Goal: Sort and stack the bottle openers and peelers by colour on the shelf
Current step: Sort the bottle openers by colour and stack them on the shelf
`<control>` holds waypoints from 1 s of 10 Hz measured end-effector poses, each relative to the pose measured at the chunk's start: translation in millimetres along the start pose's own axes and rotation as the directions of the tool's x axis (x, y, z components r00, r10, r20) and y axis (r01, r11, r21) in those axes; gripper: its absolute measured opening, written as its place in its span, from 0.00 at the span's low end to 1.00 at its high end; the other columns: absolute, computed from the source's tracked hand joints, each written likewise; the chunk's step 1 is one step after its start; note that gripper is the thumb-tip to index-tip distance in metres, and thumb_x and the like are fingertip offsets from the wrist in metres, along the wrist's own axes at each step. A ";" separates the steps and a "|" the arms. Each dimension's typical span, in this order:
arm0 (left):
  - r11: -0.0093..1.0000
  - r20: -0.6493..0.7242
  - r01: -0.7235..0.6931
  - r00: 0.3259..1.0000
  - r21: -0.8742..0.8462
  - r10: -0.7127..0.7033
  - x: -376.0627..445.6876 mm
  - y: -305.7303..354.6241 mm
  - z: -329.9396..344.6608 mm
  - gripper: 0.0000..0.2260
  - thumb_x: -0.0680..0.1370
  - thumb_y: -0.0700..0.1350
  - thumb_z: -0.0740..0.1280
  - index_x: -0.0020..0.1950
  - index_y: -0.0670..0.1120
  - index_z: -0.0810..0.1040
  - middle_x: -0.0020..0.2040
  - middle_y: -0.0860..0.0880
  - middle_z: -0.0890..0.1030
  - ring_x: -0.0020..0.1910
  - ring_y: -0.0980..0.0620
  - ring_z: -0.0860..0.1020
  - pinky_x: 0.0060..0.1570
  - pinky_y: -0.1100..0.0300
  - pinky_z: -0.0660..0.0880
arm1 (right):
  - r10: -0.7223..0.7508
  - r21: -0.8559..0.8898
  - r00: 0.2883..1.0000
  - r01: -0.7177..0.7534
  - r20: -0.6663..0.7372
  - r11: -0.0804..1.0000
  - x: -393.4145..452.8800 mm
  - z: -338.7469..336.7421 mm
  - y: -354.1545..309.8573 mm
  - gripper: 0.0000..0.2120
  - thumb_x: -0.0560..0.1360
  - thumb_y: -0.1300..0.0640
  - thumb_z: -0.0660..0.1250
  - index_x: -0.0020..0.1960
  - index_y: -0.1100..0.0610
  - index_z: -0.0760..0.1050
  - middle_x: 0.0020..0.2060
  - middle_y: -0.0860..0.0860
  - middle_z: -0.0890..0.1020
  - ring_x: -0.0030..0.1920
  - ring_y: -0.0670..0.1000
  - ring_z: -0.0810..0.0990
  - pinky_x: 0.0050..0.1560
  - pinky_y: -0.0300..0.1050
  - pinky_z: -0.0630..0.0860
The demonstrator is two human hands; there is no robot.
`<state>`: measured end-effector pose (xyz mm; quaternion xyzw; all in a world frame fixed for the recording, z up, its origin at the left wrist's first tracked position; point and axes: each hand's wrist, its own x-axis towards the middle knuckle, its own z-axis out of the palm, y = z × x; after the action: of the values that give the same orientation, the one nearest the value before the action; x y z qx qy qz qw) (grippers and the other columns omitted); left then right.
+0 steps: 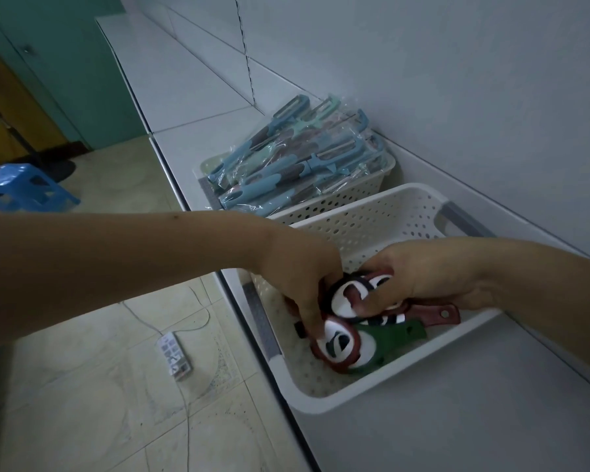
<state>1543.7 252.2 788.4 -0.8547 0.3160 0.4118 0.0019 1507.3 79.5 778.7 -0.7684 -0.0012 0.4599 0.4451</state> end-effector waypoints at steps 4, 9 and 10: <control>0.959 -0.548 -0.128 0.836 -0.252 -0.032 -38.4 31.3 -58.1 0.12 0.65 0.54 0.80 0.45 0.55 0.84 0.37 0.57 0.86 0.38 0.58 0.85 0.44 0.55 0.84 | -0.248 -0.047 0.880 0.251 -0.405 0.967 -100.1 -28.9 -30.6 0.16 0.70 0.56 0.71 0.56 0.60 0.81 0.48 0.57 0.86 0.49 0.58 0.85 0.52 0.53 0.82; 0.623 -0.418 -0.731 0.676 -0.277 0.607 -27.1 258.3 63.6 0.12 0.76 0.42 0.73 0.58 0.51 0.79 0.49 0.51 0.82 0.44 0.54 0.84 0.43 0.58 0.83 | 0.090 0.375 0.561 0.416 -0.823 0.828 -286.5 124.3 173.7 0.15 0.78 0.59 0.65 0.63 0.60 0.76 0.56 0.58 0.84 0.56 0.59 0.83 0.57 0.51 0.80; 0.596 -0.367 -0.774 0.628 -0.211 0.686 -13.7 299.6 110.4 0.12 0.76 0.43 0.73 0.58 0.52 0.79 0.49 0.53 0.82 0.44 0.57 0.83 0.44 0.59 0.83 | 0.194 0.425 0.484 0.429 -0.853 0.797 -308.2 165.4 224.8 0.14 0.77 0.59 0.68 0.62 0.59 0.78 0.54 0.57 0.85 0.54 0.58 0.84 0.55 0.49 0.81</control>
<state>1297.5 48.9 802.2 -0.6774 0.5593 0.3147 -0.3595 1120.8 -70.0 812.3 -0.7106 0.3093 -0.0486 0.6300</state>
